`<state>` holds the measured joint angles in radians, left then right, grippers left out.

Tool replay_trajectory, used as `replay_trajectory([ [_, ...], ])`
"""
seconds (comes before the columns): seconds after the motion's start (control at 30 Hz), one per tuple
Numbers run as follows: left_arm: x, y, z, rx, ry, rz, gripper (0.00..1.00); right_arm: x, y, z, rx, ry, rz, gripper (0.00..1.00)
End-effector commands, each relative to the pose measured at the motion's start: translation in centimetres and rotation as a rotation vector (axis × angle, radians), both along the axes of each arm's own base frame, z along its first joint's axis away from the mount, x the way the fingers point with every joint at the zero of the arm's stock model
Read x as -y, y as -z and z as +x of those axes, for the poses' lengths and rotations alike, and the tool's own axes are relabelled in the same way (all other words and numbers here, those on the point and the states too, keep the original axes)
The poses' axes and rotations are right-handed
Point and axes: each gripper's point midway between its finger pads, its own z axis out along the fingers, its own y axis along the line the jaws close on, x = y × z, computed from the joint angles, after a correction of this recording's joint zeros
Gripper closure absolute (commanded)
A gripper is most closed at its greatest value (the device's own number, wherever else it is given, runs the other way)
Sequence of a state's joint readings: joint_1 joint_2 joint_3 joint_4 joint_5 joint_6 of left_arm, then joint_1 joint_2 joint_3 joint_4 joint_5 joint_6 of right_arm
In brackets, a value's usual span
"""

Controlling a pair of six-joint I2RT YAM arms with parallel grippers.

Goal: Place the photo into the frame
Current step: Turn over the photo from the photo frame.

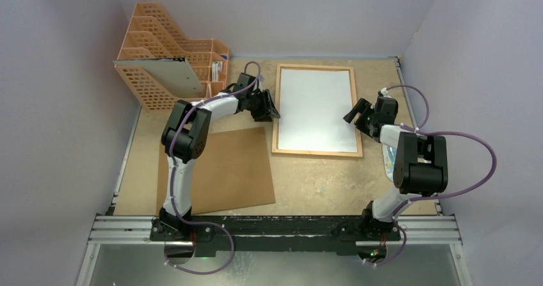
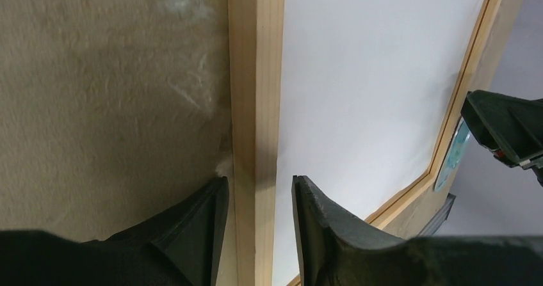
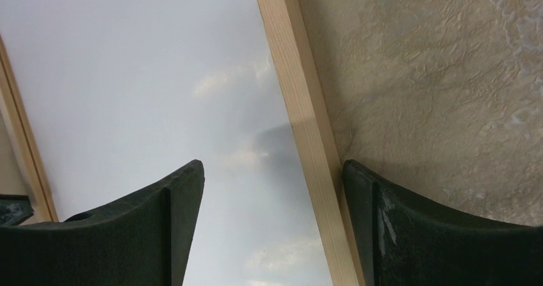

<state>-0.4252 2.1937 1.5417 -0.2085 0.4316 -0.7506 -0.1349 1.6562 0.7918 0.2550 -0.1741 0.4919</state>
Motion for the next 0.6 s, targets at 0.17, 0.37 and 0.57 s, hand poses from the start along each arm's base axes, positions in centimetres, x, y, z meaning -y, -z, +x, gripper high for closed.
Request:
replay_trajectory([
  [0.17,-0.7,-4.3,-2.5,0.063,0.003,-0.044,0.57,-0.8,-0.4,-1.1,0.021,-0.024,0.028,0.19],
  [0.37,-0.9,-5.7,-3.9,0.074,0.032,-0.054,0.56,1.1,-3.8,-0.4,0.104,0.052,-0.066,0.16],
  [0.57,-5.1,-7.9,-4.6,0.143,-0.022,0.143,0.48,2.3,-10.0,-0.8,0.249,0.124,-0.138,0.15],
])
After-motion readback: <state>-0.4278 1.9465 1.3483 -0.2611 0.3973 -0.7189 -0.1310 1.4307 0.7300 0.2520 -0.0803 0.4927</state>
